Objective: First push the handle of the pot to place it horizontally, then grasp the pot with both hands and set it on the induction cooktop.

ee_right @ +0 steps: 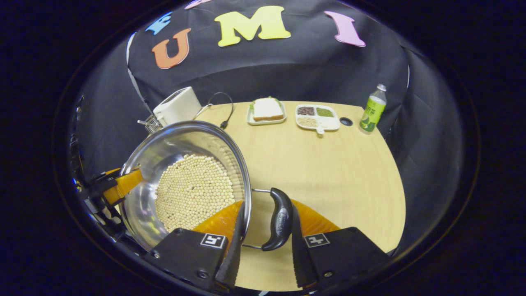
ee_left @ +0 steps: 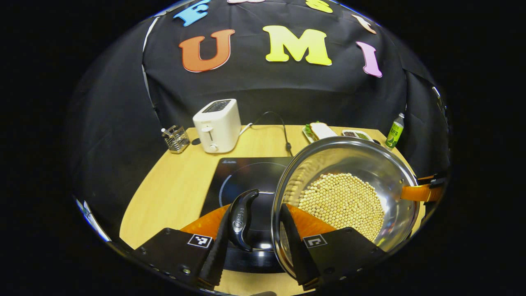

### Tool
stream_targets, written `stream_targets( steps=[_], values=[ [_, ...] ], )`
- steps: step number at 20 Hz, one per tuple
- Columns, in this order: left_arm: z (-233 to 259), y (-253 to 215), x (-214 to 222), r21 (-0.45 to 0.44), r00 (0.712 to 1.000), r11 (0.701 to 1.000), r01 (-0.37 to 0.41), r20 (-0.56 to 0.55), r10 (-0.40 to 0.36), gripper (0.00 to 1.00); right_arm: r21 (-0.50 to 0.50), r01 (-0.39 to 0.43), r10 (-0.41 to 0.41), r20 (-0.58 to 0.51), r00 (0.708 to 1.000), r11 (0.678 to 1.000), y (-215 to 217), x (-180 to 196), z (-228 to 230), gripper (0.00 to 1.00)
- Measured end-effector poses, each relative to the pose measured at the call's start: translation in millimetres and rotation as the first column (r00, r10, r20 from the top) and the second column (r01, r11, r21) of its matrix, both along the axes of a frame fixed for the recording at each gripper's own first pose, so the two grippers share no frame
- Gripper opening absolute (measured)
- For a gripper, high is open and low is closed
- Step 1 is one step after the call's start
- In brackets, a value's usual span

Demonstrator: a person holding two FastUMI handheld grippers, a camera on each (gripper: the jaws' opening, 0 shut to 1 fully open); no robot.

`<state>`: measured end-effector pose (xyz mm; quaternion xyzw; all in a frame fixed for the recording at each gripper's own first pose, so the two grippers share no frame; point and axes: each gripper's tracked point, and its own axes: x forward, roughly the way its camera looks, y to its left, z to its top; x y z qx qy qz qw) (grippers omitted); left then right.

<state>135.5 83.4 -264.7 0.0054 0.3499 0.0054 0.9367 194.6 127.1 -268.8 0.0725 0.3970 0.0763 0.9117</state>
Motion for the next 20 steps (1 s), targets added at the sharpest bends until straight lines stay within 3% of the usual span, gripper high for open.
stream_targets(
  steps=[12,20],
  values=[
    [-26.5,101.8,49.5,0.029,0.999,0.999,-0.030,-0.029,0.031,0.65,-0.011,-0.012,0.012,-0.033,0.999,1.000,105.3,54.3,-3.2,0.53],
    [-44.9,107.5,66.2,0.011,0.998,0.999,-0.033,-0.046,0.033,0.65,-0.031,0.006,-0.008,-0.057,0.998,0.999,114.7,71.0,-10.8,0.53]
  ],
)
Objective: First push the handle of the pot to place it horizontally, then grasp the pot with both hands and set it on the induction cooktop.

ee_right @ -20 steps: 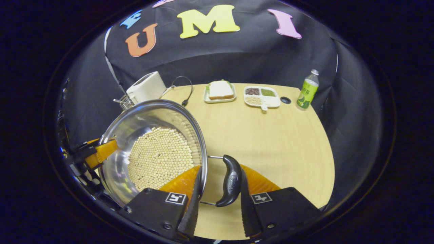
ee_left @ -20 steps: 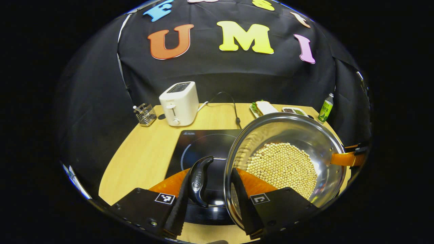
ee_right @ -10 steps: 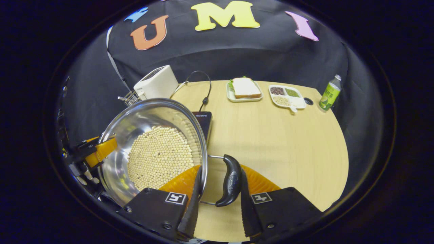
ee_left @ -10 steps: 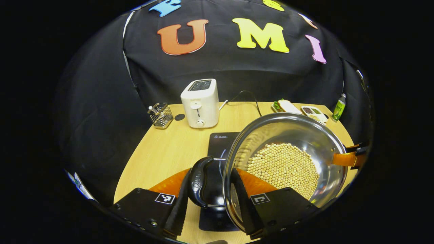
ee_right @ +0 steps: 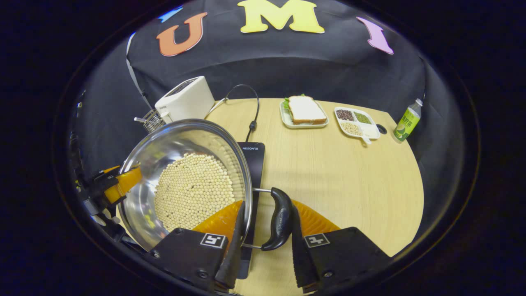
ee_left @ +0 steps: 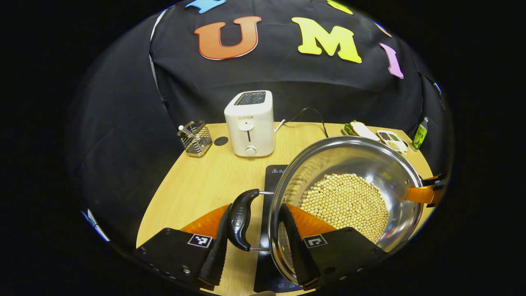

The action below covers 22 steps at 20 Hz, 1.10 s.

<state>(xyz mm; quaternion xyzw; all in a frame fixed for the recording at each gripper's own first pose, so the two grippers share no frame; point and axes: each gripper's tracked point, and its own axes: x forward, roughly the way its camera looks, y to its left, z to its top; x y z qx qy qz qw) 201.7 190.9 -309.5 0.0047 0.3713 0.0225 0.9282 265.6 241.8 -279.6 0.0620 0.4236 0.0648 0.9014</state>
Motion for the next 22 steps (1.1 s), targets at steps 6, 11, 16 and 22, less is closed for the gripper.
stream_targets(
  steps=[6,11,16,22],
  values=[
    [-14.1,-4.3,3.1,0.017,1.000,1.000,-0.001,-0.021,0.002,0.66,0.008,0.014,-0.014,-0.036,0.999,1.000,-3.8,6.1,-20.3,0.53],
    [-24.6,-4.2,4.1,0.020,1.000,1.000,0.018,-0.015,-0.018,0.67,-0.008,0.012,-0.012,-0.007,1.000,1.000,-2.3,6.9,-18.1,0.54],
    [-23.5,-3.5,6.9,0.034,0.999,0.999,0.031,0.014,-0.032,0.78,-0.025,0.034,-0.033,0.036,0.999,0.999,-3.0,4.5,-19.6,0.56],
    [-24.1,-2.9,7.8,0.037,0.999,0.999,0.032,0.013,-0.032,0.70,-0.025,0.039,-0.038,0.037,0.999,0.999,-3.3,6.0,-20.3,0.58]
  ],
)
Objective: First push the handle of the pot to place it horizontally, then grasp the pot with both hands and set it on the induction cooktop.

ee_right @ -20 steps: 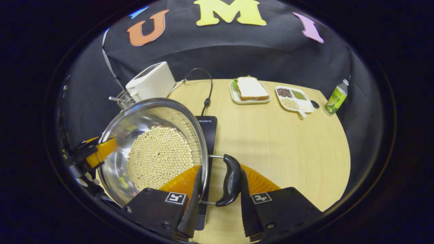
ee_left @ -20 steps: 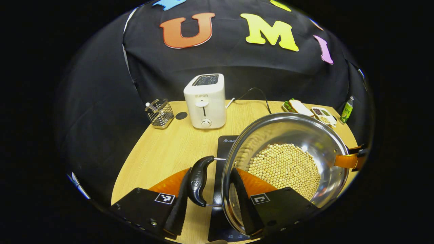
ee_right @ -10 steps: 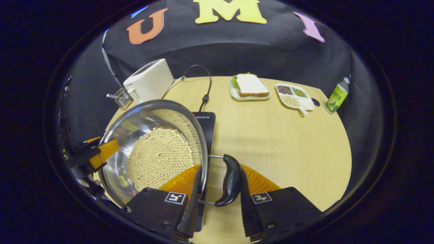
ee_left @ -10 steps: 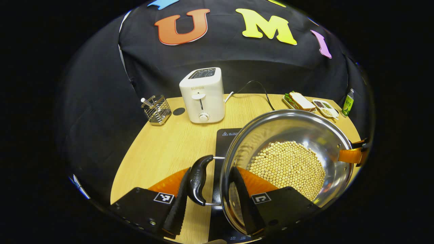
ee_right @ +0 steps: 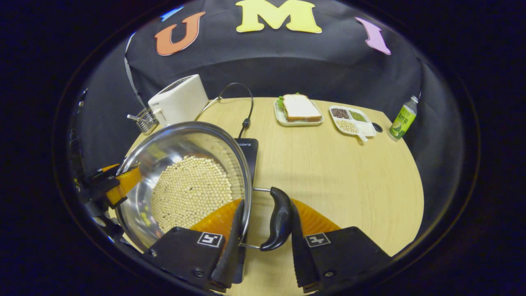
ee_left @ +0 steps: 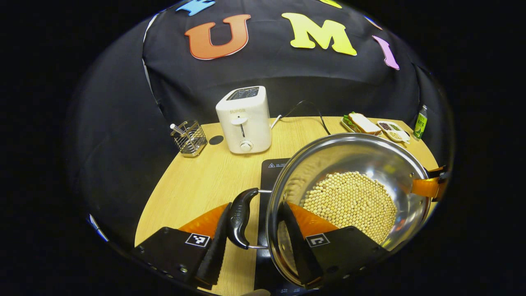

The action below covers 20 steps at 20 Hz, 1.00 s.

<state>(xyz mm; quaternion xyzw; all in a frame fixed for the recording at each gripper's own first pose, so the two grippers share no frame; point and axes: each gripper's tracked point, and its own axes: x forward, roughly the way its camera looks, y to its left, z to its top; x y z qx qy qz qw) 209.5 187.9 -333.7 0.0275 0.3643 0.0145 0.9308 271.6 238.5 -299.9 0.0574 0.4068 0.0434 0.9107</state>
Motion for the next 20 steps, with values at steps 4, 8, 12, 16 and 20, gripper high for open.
stream_targets(
  steps=[4,8,12,16,20],
  values=[
    [4.8,1.7,-1.0,-0.003,1.000,1.000,0.010,0.012,-0.010,0.72,0.021,0.015,-0.016,0.027,1.000,1.000,-0.3,1.1,1.9,0.61],
    [28.9,16.6,3.3,0.005,0.994,0.999,-0.043,0.103,0.042,0.89,0.014,-0.001,0.000,0.103,0.995,1.000,-3.3,1.7,18.0,0.74],
    [49.0,16.5,-6.2,0.012,0.987,0.998,-0.054,0.152,0.052,0.94,-0.014,-0.043,0.044,0.162,0.986,0.999,-6.7,-9.9,38.9,0.80],
    [69.5,9.9,-17.7,0.025,0.979,0.998,-0.053,0.196,0.047,0.94,-0.017,-0.063,0.065,0.191,0.979,0.998,-12.0,-25.0,52.9,0.79],
    [90.7,-0.1,-31.3,0.051,0.974,0.998,-0.046,0.225,0.034,0.94,-0.012,-0.061,0.062,0.221,0.973,0.998,-22.5,-37.7,69.0,0.80]
  ],
)
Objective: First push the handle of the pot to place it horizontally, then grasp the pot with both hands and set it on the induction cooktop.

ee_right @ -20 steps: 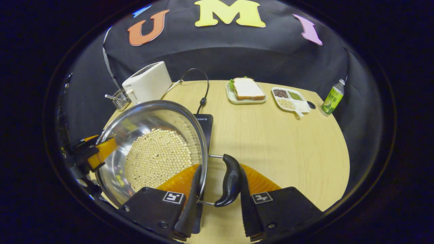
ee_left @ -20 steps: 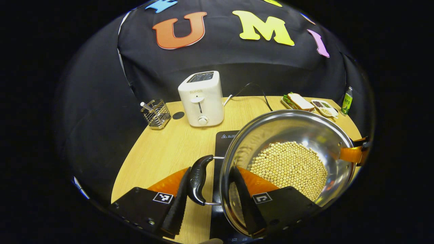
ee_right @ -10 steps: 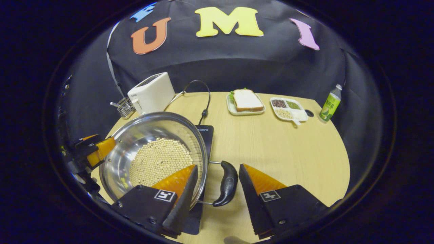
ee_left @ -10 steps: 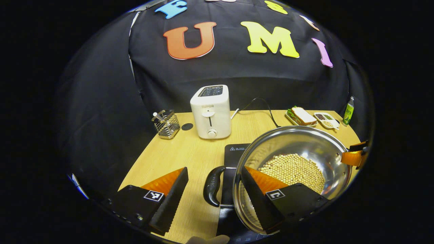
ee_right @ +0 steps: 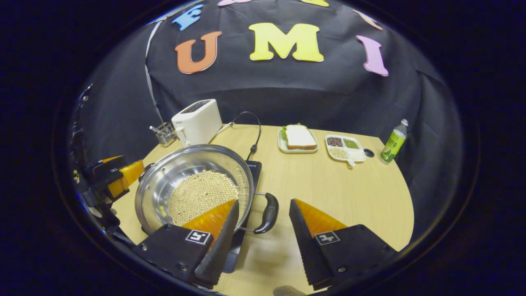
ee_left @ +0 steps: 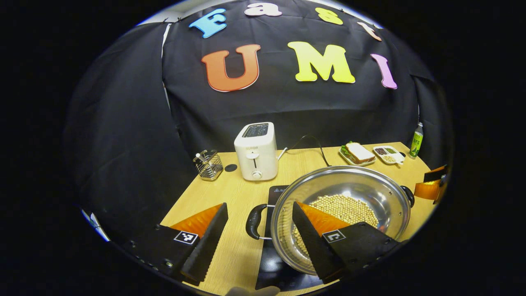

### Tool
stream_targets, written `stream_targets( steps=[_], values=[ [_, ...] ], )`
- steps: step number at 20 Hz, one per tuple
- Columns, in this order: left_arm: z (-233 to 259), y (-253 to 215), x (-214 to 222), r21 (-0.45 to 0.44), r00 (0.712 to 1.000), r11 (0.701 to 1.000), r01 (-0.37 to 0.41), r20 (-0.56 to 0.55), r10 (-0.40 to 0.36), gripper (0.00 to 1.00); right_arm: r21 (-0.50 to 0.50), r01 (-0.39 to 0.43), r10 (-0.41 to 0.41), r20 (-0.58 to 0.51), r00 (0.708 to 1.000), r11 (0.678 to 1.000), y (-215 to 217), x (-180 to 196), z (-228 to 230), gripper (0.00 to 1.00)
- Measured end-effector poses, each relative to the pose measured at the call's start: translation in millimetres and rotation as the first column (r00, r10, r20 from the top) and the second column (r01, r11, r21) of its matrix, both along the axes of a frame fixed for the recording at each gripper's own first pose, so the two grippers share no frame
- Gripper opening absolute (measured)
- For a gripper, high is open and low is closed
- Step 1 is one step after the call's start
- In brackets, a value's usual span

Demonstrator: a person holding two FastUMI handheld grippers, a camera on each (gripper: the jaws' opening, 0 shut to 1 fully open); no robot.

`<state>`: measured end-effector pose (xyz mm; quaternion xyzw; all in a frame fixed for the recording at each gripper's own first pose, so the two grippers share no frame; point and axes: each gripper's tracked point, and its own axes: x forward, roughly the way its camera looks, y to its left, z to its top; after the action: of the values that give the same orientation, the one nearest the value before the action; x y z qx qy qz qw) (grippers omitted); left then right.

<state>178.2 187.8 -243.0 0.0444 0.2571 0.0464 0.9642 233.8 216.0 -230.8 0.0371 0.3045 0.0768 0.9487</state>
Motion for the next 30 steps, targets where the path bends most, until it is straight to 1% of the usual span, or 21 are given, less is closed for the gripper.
stream_targets(
  steps=[1,3,5,10,14,15,16,17,18,22,25,28,30],
  values=[
    [6.0,-3.7,-4.5,0.007,1.000,1.000,0.003,0.006,-0.003,0.94,0.002,-0.001,0.001,0.011,1.000,1.000,-3.0,-3.4,6.3,0.78],
    [21.5,-14.2,-12.3,0.014,0.999,1.000,0.019,0.030,-0.020,0.94,-0.002,-0.005,0.005,0.039,0.999,1.000,-9.9,-11.6,20.6,0.80],
    [41.4,-22.8,-22.7,0.023,0.998,0.999,0.023,0.058,-0.024,0.94,-0.005,-0.018,0.018,0.064,0.998,1.000,-16.7,-23.3,34.5,0.78],
    [92.9,-54.4,-54.0,0.001,0.992,1.000,0.029,0.123,-0.029,0.94,0.003,-0.034,0.034,0.147,0.989,0.999,-44.8,-51.5,68.8,0.79],
    [138.0,-87.4,-84.8,-0.023,0.985,0.999,0.026,0.174,-0.022,0.94,0.030,-0.044,0.037,0.214,0.976,0.999,-75.7,-79.0,104.1,0.92],
    [146.3,-99.3,-92.5,-0.032,0.983,0.999,0.029,0.182,-0.023,0.94,0.037,-0.045,0.034,0.237,0.971,0.998,-87.5,-88.9,114.5,0.97],
    [154.0,-112.8,-102.4,-0.042,0.982,0.999,0.027,0.186,-0.019,0.94,0.047,-0.042,0.029,0.257,0.966,0.998,-97.6,-96.6,124.5,0.97],
    [163.6,-126.8,-109.9,-0.053,0.980,0.998,0.026,0.196,-0.015,0.89,0.059,-0.039,0.022,0.278,0.960,0.997,-110.6,-104.9,136.7,0.98],
    [172.8,-138.5,-116.6,-0.066,0.977,0.997,0.028,0.212,-0.013,0.94,0.067,-0.034,0.012,0.296,0.955,0.997,-124.0,-111.6,148.6,0.97],
    [210.6,-179.9,-134.6,-0.082,0.957,0.995,0.052,0.288,-0.026,0.94,0.096,0.003,-0.040,0.390,0.920,0.995,-181.6,-136.6,197.3,0.96],
    [237.1,-207.5,-138.9,-0.066,0.940,0.996,0.058,0.339,-0.032,0.93,0.102,0.015,-0.059,0.445,0.894,0.995,-214.6,-156.4,219.1,0.97],
    [264.6,-245.1,-141.5,-0.099,0.916,0.991,0.086,0.399,-0.039,0.93,0.093,0.044,-0.084,0.491,0.867,0.995,-248.9,-176.5,232.2,0.96],
    [283.5,-259.1,-139.5,-0.101,0.898,0.989,0.109,0.437,-0.055,0.93,0.086,0.084,-0.117,0.526,0.842,0.993,-274.5,-184.7,240.5,0.97]
  ],
)
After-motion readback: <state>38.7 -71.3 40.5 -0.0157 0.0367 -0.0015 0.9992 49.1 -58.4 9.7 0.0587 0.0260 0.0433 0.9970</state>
